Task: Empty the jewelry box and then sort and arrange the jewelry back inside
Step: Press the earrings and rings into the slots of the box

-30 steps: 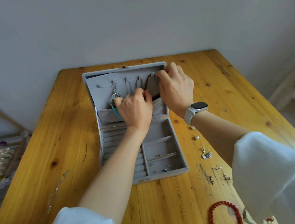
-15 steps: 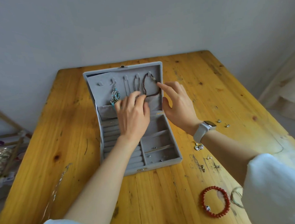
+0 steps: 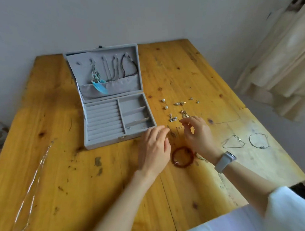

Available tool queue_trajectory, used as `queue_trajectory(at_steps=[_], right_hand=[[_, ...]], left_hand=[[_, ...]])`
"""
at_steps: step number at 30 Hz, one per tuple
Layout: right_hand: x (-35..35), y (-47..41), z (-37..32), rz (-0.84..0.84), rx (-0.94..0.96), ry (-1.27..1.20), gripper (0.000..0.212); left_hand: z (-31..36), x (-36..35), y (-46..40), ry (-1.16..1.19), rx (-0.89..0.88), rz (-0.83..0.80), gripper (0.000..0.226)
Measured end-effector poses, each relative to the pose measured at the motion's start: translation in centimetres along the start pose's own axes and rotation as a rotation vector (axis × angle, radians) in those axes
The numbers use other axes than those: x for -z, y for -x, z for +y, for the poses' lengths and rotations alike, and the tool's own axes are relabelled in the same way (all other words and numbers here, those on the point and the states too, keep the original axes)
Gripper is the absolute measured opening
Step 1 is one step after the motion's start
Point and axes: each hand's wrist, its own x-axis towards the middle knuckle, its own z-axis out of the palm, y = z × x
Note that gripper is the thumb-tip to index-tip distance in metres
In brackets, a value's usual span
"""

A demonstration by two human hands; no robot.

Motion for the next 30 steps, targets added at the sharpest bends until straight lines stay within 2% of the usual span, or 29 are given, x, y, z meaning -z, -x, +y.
queue_trajectory(at_steps=[7,11,14,19,22,26,30], right_hand=[[-0.3,-5.3,2.6,-0.002,-0.055,0.144,0.024],[-1.5,-8.9,3.1,-0.109,-0.077,0.162,0.03],[-2.3,-10.1,3.4,-0.2,-0.071,0.155,0.024],[-2.5,-10.4,3.3,-0.188,-0.013,0.15,0.021],[-2.0,-9.3,0.8,-0.08,0.013,0.002,0.017],[-1.6,-4.2,-3.5,-0.102,0.045,-0.34,0.01],[-2.2,0.4,-6.0,-0.162,0.015,-0.502,0.014]], left_hand=[[-0.3,-1.3,1.5,-0.203,0.04,-0.152,0.027],[-0.3,-1.3,1.4,-0.24,0.029,-0.149,0.027],[-0.2,-1.3,1.4,-0.251,0.042,-0.145,0.027],[-0.3,-1.3,1.4,-0.193,0.056,-0.151,0.027],[-0.4,-1.1,1.3,-0.04,0.084,-0.109,0.03],[-0.6,1.0,0.9,0.438,0.396,0.117,0.017],[-1.0,4.2,0.9,0.702,0.618,0.153,0.018]])
